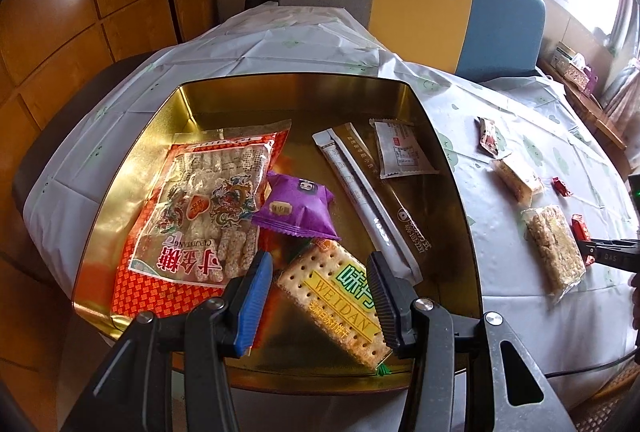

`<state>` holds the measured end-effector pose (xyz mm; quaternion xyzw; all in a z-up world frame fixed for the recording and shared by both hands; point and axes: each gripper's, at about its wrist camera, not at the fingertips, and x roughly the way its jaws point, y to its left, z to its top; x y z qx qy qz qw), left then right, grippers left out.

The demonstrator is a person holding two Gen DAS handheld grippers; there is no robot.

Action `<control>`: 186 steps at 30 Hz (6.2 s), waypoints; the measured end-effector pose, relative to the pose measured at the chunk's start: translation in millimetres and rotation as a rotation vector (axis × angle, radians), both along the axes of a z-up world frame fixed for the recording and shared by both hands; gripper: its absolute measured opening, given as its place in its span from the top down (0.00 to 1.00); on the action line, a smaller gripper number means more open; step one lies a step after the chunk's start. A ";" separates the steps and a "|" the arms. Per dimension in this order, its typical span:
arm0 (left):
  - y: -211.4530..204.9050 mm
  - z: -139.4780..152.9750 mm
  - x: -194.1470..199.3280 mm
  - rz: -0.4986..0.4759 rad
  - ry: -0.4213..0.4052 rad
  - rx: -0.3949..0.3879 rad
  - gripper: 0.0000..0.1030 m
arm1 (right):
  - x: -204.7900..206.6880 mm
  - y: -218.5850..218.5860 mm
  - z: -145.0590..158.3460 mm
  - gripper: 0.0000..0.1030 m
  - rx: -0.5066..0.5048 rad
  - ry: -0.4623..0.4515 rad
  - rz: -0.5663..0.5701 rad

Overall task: Organize snacks
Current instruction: 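Carry the red candy bar into the gold tray and open the right tool, then move both tools away from the tray toward the snacks on the cloth, then grasp the pink floral wrapped packet with the left tool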

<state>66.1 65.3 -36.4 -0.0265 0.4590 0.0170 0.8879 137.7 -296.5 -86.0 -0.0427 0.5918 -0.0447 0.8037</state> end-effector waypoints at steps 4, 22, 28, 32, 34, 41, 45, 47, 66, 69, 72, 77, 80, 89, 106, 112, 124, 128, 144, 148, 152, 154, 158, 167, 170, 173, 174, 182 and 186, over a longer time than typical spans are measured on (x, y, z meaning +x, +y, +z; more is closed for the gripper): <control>3.5 1.9 -4.4 0.007 -0.008 0.001 0.52 | -0.3 0.4 -4.1 0.77 0.009 0.004 -0.008; 31.9 7.6 -14.5 0.072 -0.032 -0.015 0.52 | -19.7 30.1 29.9 0.78 0.040 -0.095 0.052; 43.2 7.2 -16.7 0.096 -0.034 -0.023 0.52 | -26.4 80.2 69.9 0.87 0.118 -0.193 0.158; 48.4 8.9 -20.3 0.101 -0.044 -0.030 0.52 | -18.5 105.3 80.5 0.87 0.109 -0.220 0.210; 49.9 8.3 -21.0 0.102 -0.044 -0.028 0.52 | -14.8 93.9 83.4 0.86 0.115 -0.222 0.172; 46.3 3.5 -19.0 0.094 -0.030 -0.036 0.52 | -10.1 26.7 50.4 0.72 0.129 -0.110 0.004; 42.1 3.4 -18.8 0.081 -0.026 -0.030 0.52 | -12.1 16.9 17.2 0.72 0.131 -0.013 -0.023; 42.0 4.3 -19.0 0.084 -0.030 -0.029 0.52 | -12.1 16.0 4.5 0.72 0.082 0.015 -0.035; 58.5 13.3 -24.1 0.143 -0.066 0.001 0.52 | -21.1 111.6 88.1 0.79 0.236 -0.207 0.201; 63.4 13.9 -26.3 0.155 -0.070 0.003 0.52 | -18.6 156.3 92.1 0.79 0.329 -0.210 0.287; 69.3 13.6 -27.7 0.170 -0.071 0.005 0.52 | -18.0 196.0 92.5 0.79 0.429 -0.192 0.354; 77.4 11.1 -29.9 0.189 -0.068 0.006 0.52 | -16.3 242.4 75.1 0.75 0.491 -0.137 0.403; 80.4 9.3 -31.3 0.197 -0.065 0.005 0.52 | -17.6 255.5 63.0 0.72 0.492 -0.103 0.407; 77.1 7.8 -32.3 0.188 -0.064 0.007 0.52 | -33.2 256.7 62.8 0.72 0.413 -0.126 0.450; 53.6 12.8 -31.4 0.126 -0.061 0.039 0.52 | -45.6 212.2 78.2 0.71 0.336 -0.226 0.395; 44.0 14.1 -32.4 0.096 -0.070 0.053 0.52 | -46.4 191.7 76.0 0.70 0.309 -0.235 0.359; 17.5 20.0 -36.2 0.008 -0.124 0.073 0.47 | -42.3 125.9 76.6 0.67 0.208 -0.245 0.260; 10.4 19.3 -36.2 -0.014 -0.125 0.065 0.47 | -39.6 92.7 79.1 0.67 0.160 -0.251 0.204; -25.0 26.8 -29.9 -0.139 -0.085 -0.057 0.32 | -26.5 -49.4 52.2 0.66 0.115 -0.194 -0.281; -44.8 30.1 -26.4 -0.184 -0.088 -0.002 0.28 | -27.4 -51.6 50.9 0.65 0.124 -0.184 -0.296; -62.5 33.4 -18.6 -0.211 -0.086 0.017 0.27 | -26.1 -46.6 49.4 0.64 0.119 -0.175 -0.289; -70.4 32.0 -13.7 -0.228 -0.072 0.021 0.27 | -26.4 -47.3 49.2 0.64 0.119 -0.173 -0.291; -87.0 30.3 -7.2 -0.266 -0.052 0.038 0.27 | -26.5 -48.4 48.7 0.64 0.114 -0.167 -0.296; -123.5 30.1 22.6 -0.332 -0.037 0.079 0.34 | -27.0 -47.1 49.5 0.64 0.119 -0.168 -0.289; -130.1 26.5 36.5 -0.326 -0.013 0.057 0.39 | -27.2 -46.4 50.2 0.64 0.121 -0.169 -0.286; -136.9 22.7 47.9 -0.325 0.000 0.049 0.39 | -27.1 -45.8 50.5 0.64 0.129 -0.168 -0.279; -138.7 22.0 52.4 -0.328 0.006 0.040 0.39 | -27.0 -45.4 50.7 0.64 0.130 -0.168 -0.277; -147.5 18.2 100.3 -0.300 0.055 -0.012 0.39 | -27.4 -43.5 53.0 0.64 0.140 -0.173 -0.260; -160.7 13.9 124.3 -0.299 0.071 -0.007 0.48 | -27.8 -42.8 54.1 0.64 0.147 -0.175 -0.253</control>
